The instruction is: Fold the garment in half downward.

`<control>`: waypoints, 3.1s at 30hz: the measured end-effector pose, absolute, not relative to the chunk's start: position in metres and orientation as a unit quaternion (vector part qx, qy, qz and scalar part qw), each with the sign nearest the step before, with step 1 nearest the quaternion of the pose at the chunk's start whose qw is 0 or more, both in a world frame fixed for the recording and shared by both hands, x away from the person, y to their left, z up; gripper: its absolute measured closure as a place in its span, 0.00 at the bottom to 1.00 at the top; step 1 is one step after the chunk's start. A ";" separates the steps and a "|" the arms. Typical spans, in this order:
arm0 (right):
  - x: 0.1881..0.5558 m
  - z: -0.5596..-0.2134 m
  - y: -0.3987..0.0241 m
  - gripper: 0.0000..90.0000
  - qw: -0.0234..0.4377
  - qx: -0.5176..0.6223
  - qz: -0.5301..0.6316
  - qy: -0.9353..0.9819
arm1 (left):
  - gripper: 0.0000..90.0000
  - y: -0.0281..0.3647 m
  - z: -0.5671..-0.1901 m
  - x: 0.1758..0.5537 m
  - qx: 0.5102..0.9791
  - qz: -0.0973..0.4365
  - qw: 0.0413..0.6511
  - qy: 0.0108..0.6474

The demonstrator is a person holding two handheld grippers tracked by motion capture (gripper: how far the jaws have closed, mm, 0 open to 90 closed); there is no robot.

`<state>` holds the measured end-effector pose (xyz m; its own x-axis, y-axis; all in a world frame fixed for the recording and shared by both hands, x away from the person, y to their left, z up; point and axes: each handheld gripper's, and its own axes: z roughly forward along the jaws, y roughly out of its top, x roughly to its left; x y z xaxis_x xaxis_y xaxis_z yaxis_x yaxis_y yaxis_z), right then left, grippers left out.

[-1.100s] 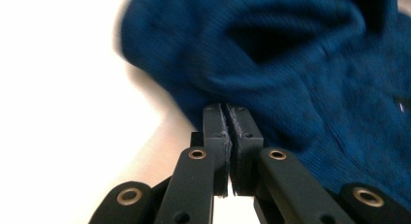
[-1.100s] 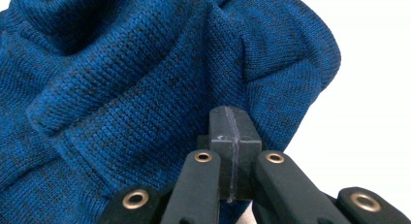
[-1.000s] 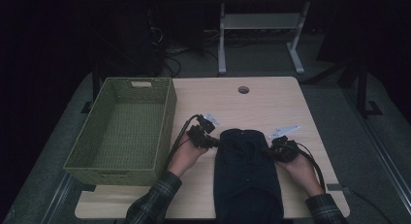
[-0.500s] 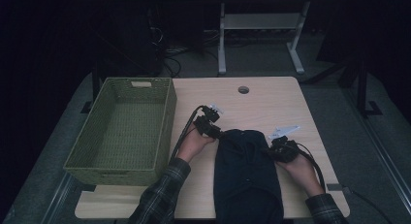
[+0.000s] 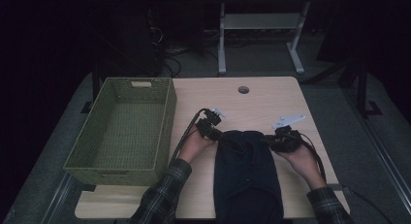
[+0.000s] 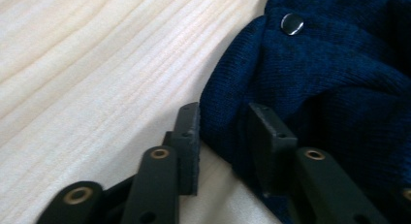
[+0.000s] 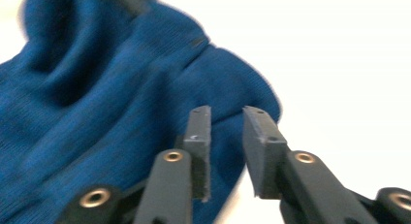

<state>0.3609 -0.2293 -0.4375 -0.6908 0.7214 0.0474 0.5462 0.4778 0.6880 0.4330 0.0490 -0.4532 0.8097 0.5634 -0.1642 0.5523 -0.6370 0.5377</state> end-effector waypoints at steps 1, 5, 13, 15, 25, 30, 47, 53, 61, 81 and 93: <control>0.367 -0.435 -0.231 0.76 0.123 0.380 0.353 0.846 | 0.75 0.049 -0.453 0.433 0.905 0.009 0.294 0.308; 0.392 -0.436 -0.236 0.74 0.117 0.397 0.360 0.836 | 0.79 0.049 -0.454 0.433 0.906 0.004 0.296 0.303; 0.413 -0.456 -0.237 0.71 0.081 0.403 0.351 0.841 | 0.82 0.050 -0.454 0.433 0.905 0.002 0.300 0.303; 0.415 -0.461 -0.237 0.71 0.069 0.407 0.354 0.839 | 0.82 0.050 -0.454 0.433 0.905 0.002 0.300 0.302; 0.419 -0.466 -0.239 0.95 0.028 0.404 0.365 0.838 | 0.88 0.049 -0.454 0.434 0.905 -0.004 0.296 0.305; 0.415 -0.459 -0.230 0.96 0.070 0.387 0.335 0.856 | 0.90 0.050 -0.449 0.437 0.907 0.001 0.292 0.304; 0.426 -0.397 -0.235 0.96 0.145 0.382 0.358 0.840 | 0.90 0.053 -0.386 0.453 0.891 0.079 0.332 0.298; 0.428 -0.382 -0.232 0.96 0.164 0.375 0.364 0.837 | 0.91 0.056 -0.368 0.456 0.889 0.099 0.336 0.294; 0.433 -0.362 -0.228 0.96 0.183 0.373 0.376 0.828 | 0.91 0.061 -0.347 0.461 0.884 0.124 0.346 0.288; 0.399 -0.349 -0.225 0.93 0.210 0.354 0.406 0.815 | 0.88 0.067 -0.333 0.417 0.878 0.140 0.382 0.251; 0.365 -0.369 -0.227 0.90 0.178 0.335 0.414 0.827 | 0.87 0.078 -0.353 0.390 0.882 0.112 0.391 0.240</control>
